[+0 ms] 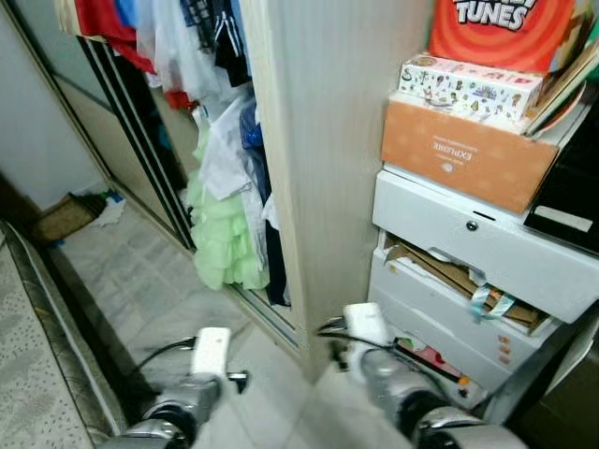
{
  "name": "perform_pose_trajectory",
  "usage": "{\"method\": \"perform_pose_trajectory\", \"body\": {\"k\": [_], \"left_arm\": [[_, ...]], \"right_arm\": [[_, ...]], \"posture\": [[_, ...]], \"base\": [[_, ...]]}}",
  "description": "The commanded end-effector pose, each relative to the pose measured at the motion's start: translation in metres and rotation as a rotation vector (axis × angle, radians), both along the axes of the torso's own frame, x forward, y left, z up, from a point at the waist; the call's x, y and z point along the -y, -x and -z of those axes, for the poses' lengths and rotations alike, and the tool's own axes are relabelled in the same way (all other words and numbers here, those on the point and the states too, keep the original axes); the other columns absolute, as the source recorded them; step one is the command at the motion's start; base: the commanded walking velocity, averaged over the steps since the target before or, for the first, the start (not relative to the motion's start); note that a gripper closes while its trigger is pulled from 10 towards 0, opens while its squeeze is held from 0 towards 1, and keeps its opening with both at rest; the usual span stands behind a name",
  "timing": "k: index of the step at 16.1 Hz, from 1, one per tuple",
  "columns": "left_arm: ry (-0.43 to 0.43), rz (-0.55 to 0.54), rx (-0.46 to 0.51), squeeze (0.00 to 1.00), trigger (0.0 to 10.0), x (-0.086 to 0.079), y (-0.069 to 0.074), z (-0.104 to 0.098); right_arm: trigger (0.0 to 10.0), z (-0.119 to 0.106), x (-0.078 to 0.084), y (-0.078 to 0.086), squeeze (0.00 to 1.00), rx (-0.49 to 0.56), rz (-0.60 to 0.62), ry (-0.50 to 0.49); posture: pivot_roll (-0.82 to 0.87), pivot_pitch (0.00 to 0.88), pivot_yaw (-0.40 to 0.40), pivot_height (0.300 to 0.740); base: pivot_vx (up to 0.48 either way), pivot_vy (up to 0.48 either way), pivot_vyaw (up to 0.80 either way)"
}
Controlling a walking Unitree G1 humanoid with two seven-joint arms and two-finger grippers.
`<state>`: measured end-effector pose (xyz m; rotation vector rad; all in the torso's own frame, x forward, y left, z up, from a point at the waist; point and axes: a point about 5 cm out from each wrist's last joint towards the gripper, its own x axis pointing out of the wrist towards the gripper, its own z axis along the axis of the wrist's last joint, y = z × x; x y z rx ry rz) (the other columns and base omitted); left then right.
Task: Clean up the room
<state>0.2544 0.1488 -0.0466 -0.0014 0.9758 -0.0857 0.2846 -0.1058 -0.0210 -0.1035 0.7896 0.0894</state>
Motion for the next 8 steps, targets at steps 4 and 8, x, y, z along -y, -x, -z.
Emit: {"method": "perform_pose_trajectory", "body": {"k": [4,8], "left_arm": [[-0.024,-0.031,0.007,0.00,10.0,-0.0146,-0.0010,-0.0014],[-0.024,-0.026,0.006,0.00,10.0,-0.0141,-0.0009,-0.0013]], "right_arm": [[10.0,0.0006,-0.0135,0.0026,0.00,-0.019,0.008,-0.043],[10.0,-0.0004,-0.0139,0.0017,0.00,-0.004,-0.003,-0.039]], "posture": [[-0.09,0.000,0.074,0.740],[-0.09,0.000,0.075,0.740]], "base": [[0.000,0.000,-0.39],[0.000,0.000,-0.70]]}}
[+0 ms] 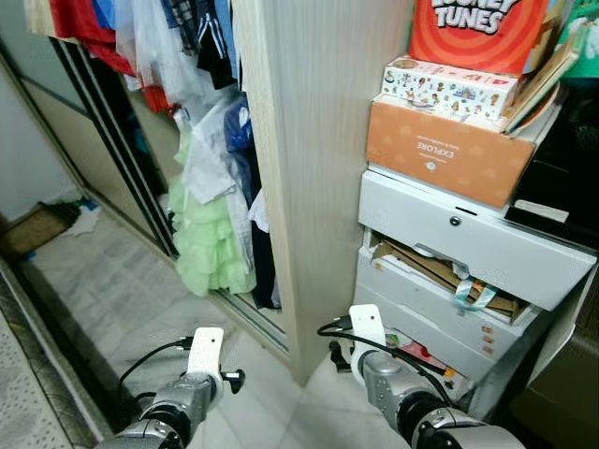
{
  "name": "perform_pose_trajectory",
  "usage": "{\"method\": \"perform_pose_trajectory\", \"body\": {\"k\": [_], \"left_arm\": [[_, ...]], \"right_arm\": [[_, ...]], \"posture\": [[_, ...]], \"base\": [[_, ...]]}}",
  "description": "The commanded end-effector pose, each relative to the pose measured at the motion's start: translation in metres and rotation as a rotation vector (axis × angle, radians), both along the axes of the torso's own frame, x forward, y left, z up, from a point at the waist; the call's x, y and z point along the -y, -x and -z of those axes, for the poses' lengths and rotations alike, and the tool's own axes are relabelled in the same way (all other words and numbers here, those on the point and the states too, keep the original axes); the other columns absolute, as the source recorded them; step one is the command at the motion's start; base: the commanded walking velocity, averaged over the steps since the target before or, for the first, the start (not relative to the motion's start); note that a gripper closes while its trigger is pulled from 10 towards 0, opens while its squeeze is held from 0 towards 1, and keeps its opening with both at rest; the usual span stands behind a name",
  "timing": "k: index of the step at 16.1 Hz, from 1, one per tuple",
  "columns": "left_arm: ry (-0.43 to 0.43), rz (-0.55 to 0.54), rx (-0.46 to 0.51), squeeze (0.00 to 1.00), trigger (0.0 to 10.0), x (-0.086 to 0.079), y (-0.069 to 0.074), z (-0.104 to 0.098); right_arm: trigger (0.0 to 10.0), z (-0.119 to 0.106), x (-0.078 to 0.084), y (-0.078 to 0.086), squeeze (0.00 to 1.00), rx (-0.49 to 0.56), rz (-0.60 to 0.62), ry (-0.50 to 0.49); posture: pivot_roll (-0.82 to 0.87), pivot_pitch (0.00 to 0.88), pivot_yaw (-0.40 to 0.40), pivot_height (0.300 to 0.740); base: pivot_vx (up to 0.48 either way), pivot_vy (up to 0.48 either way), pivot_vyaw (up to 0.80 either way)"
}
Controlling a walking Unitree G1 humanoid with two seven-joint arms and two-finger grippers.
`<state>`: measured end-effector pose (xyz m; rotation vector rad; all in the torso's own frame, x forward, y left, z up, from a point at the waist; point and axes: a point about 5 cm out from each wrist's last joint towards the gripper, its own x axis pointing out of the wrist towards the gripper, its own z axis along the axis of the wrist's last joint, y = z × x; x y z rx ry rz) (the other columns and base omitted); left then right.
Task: Clean up the room
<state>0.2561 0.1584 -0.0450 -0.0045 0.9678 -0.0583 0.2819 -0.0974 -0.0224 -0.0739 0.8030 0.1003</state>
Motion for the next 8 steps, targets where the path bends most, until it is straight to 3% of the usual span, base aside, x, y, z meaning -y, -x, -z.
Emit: {"method": "perform_pose_trajectory", "body": {"k": [1,5,8], "left_arm": [[-0.015,0.003,-0.003,0.00,10.0,-0.0042,0.0007,0.0002],[-0.014,0.010,-0.003,0.00,10.0,-0.0035,0.0005,0.0002],[-0.015,0.015,-0.002,0.00,10.0,-0.0031,0.0002,0.0000]], "right_arm": [[10.0,-0.0020,-0.0059,-0.0012,0.00,0.014,-0.008,-0.009],[10.0,-0.0035,-0.0062,-0.0028,0.00,0.024,-0.028,0.010],[10.0,-0.0039,-0.0069,-0.0032,0.00,0.029,-0.042,0.019]], "posture": [[-0.09,0.000,0.074,0.740],[-0.09,0.000,0.075,0.740],[-0.09,0.000,0.076,0.740]], "base": [[0.000,0.000,0.00],[0.000,0.000,0.00],[0.000,0.000,0.80]]}}
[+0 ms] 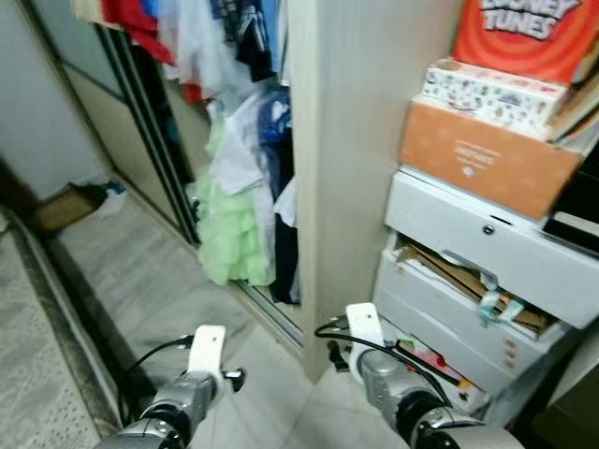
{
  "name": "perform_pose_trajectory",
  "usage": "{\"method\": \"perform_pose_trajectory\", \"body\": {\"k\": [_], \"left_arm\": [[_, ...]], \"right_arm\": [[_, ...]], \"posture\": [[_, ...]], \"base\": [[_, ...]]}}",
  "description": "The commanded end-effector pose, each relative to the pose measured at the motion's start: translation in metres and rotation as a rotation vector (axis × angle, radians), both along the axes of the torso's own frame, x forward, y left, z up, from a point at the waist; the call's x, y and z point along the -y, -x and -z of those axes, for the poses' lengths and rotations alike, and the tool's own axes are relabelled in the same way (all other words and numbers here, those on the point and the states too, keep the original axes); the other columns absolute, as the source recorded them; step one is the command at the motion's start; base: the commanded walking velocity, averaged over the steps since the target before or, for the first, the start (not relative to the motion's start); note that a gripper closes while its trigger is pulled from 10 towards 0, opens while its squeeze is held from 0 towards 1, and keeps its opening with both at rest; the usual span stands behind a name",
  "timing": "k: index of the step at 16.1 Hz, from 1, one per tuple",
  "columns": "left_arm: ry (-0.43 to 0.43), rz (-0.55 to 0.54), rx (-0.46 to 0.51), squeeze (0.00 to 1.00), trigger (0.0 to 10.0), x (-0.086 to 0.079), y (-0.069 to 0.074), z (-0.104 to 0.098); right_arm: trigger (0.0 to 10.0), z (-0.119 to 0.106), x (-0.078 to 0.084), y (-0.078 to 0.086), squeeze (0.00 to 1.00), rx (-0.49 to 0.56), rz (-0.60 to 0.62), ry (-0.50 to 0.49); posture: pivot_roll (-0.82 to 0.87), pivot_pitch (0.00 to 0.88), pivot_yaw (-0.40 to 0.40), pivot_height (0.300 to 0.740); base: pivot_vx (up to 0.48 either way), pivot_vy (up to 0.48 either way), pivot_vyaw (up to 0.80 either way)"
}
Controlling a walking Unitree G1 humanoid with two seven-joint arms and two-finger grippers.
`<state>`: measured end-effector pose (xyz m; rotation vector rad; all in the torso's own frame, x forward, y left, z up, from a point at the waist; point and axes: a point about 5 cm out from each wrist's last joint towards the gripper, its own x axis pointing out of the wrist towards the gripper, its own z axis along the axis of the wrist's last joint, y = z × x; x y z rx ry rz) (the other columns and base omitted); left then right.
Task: Clean up the room
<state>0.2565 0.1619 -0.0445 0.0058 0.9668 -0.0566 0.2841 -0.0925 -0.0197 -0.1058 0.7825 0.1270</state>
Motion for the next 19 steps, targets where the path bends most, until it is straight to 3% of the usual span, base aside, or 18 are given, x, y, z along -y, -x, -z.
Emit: {"method": "perform_pose_trajectory", "body": {"k": [1,15,19], "left_arm": [[-0.005,0.013,-0.002,0.00,10.0,0.0006,0.0004,0.0003],[0.005,0.008,0.008,0.00,10.0,0.0009,-0.0003,-0.0002],[0.006,0.009,0.008,0.00,10.0,0.0014,-0.0002,-0.0001]], "right_arm": [[10.0,-0.0012,-0.0020,-0.0010,0.00,0.008,-0.001,-0.002],[10.0,-0.0019,-0.0037,-0.0013,0.00,0.019,-0.021,0.010],[10.0,-0.0023,-0.0041,-0.0016,0.00,0.026,-0.036,0.024]], "posture": [[-0.09,0.000,0.076,0.740],[-0.09,0.005,0.078,0.740],[-0.09,0.006,0.077,0.740]], "base": [[0.000,0.000,0.80],[0.000,0.000,0.77],[0.000,0.000,0.46]]}}
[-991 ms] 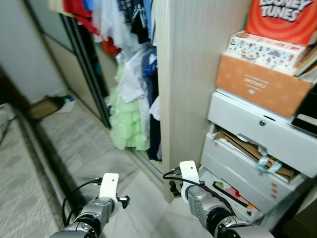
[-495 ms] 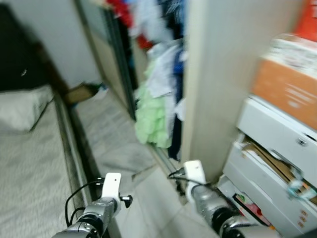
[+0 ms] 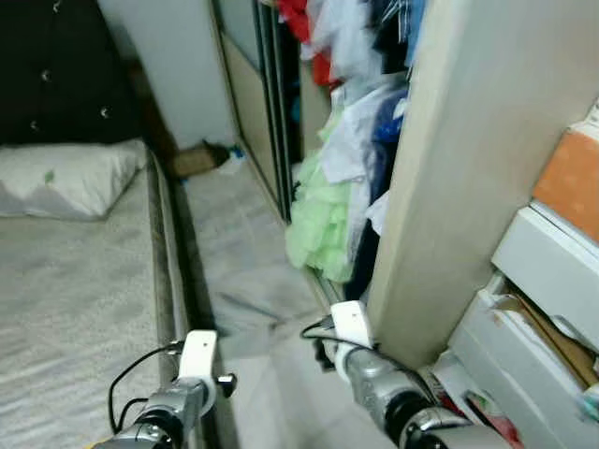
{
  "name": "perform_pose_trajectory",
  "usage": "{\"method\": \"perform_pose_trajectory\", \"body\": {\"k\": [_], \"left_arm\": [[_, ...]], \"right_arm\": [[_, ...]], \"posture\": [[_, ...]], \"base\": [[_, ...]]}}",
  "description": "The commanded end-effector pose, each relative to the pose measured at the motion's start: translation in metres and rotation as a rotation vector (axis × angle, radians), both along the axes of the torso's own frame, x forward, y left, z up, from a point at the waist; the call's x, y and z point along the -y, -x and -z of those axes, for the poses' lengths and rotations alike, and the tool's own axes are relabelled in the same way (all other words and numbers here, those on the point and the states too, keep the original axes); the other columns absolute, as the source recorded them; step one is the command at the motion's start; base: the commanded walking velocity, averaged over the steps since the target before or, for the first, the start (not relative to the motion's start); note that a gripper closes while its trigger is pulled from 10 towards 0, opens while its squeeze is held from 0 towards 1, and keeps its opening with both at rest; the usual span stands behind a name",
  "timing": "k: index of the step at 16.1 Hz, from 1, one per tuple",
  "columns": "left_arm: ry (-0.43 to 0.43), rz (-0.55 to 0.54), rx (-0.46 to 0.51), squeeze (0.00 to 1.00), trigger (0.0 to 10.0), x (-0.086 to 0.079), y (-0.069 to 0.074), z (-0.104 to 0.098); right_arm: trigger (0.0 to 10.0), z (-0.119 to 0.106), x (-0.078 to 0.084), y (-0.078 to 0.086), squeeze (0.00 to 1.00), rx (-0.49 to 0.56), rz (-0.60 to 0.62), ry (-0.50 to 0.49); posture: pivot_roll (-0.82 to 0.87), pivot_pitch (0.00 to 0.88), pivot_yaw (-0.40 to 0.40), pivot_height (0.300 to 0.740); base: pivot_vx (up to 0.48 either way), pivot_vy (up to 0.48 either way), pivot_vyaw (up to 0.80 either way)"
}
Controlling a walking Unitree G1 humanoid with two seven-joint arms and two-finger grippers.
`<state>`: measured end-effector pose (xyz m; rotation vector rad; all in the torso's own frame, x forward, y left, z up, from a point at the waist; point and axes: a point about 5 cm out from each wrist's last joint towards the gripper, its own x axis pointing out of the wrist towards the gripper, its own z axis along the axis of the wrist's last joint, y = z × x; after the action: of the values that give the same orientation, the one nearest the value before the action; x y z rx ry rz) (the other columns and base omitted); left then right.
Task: Clean up the room
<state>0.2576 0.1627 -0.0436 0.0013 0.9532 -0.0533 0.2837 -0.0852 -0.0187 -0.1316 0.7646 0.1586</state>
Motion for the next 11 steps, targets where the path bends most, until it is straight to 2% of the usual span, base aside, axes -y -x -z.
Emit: {"method": "perform_pose_trajectory", "body": {"k": [1,11], "left_arm": [[0.003,0.014,-0.006,0.00,10.0,0.0024,0.0009,0.0008],[0.002,0.019,-0.004,0.00,10.0,0.0032,0.0008,0.0007]], "right_arm": [[10.0,-0.0014,0.0028,-0.0021,0.00,0.011,-0.001,0.013],[10.0,-0.0019,0.0018,-0.0023,0.00,0.020,-0.025,0.026]], "posture": [[-0.09,0.006,0.077,0.740],[-0.09,0.000,0.075,0.740]], "base": [[0.000,0.000,0.80],[0.000,0.000,0.80]]}}
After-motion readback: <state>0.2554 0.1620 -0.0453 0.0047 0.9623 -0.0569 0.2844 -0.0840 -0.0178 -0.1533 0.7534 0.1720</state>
